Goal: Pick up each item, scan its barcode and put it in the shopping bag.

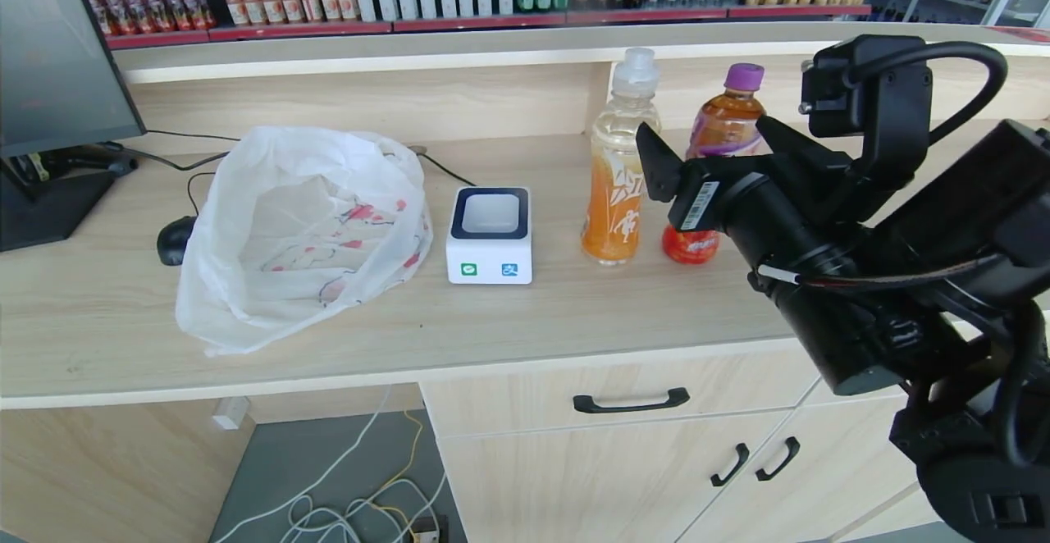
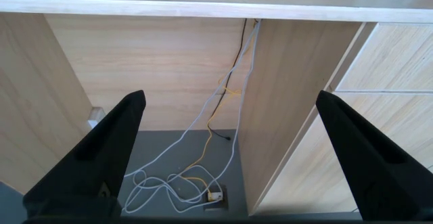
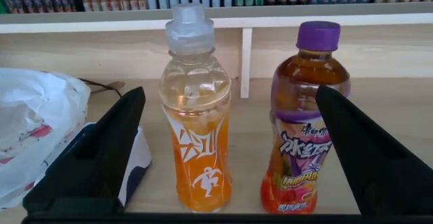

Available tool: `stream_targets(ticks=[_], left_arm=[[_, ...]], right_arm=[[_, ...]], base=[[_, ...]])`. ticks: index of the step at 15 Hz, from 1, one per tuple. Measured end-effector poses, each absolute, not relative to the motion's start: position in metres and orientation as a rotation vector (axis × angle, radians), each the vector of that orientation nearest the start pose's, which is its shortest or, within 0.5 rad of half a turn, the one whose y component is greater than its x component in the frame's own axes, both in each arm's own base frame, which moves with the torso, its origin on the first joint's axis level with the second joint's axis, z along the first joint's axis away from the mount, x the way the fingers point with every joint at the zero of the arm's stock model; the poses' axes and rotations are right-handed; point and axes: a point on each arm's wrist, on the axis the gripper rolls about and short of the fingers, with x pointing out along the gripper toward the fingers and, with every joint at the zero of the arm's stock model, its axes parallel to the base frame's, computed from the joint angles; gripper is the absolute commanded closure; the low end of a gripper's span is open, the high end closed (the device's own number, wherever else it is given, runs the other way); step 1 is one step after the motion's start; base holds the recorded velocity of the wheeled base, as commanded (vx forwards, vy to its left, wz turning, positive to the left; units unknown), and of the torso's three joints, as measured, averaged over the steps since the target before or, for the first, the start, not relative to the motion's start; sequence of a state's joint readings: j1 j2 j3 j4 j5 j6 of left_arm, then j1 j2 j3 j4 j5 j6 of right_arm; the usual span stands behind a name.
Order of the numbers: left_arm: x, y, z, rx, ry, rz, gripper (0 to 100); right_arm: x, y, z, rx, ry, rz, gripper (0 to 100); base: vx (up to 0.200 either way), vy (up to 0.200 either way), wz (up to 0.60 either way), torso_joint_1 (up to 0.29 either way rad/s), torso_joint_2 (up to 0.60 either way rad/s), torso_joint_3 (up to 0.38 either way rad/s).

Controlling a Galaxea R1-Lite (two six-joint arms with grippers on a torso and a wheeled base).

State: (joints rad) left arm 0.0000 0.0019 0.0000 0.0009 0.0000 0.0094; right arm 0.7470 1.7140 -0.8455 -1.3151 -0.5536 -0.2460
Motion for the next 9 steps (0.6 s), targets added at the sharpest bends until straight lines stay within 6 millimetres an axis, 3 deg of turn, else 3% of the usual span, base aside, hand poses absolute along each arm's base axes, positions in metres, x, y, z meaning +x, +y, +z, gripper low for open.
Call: stream_targets(ticks=[9], left_arm=[[-0.023,0.000,0.075,0.009,0.003,0.000,0]], right_arm=[[0.267,0.207,0.270,0.021,-0.369,0.141,0]], base=[[0.000,0.000,0.00,0.000,0.00,0.000]])
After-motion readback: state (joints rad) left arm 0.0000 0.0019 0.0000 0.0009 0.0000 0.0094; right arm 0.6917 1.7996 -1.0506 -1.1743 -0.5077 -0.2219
